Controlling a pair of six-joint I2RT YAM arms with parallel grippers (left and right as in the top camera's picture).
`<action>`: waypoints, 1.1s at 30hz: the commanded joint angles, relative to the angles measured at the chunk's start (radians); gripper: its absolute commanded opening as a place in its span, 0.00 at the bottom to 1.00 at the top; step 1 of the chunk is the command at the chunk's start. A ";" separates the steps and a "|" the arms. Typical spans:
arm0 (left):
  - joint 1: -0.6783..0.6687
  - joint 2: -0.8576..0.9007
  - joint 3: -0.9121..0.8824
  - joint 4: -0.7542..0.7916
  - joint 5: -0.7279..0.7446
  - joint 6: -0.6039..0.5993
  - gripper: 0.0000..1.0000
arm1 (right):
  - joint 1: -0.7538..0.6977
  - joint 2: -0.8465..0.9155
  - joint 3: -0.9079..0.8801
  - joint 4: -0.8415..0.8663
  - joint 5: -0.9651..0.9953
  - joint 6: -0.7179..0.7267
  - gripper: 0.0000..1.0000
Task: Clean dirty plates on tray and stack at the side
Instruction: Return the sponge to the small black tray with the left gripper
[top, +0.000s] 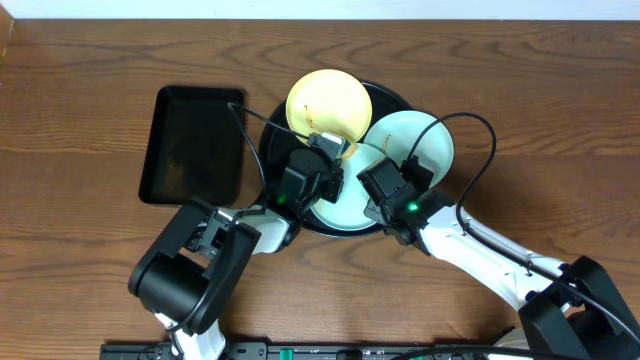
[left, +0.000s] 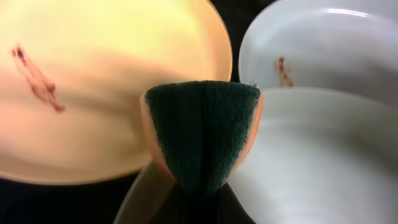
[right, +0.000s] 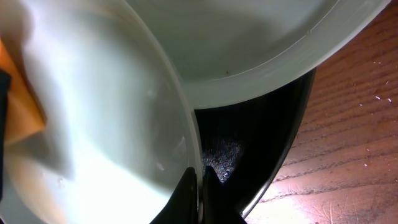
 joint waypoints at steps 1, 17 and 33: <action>0.003 0.015 -0.005 0.046 -0.012 0.032 0.08 | 0.010 0.005 0.000 -0.003 0.003 -0.023 0.01; 0.036 -0.383 0.000 -0.015 -0.012 -0.063 0.08 | 0.009 0.000 0.002 0.069 0.012 -0.119 0.01; 0.444 -0.823 0.062 -0.717 0.119 -0.264 0.08 | 0.009 -0.101 0.180 0.064 0.354 -0.713 0.01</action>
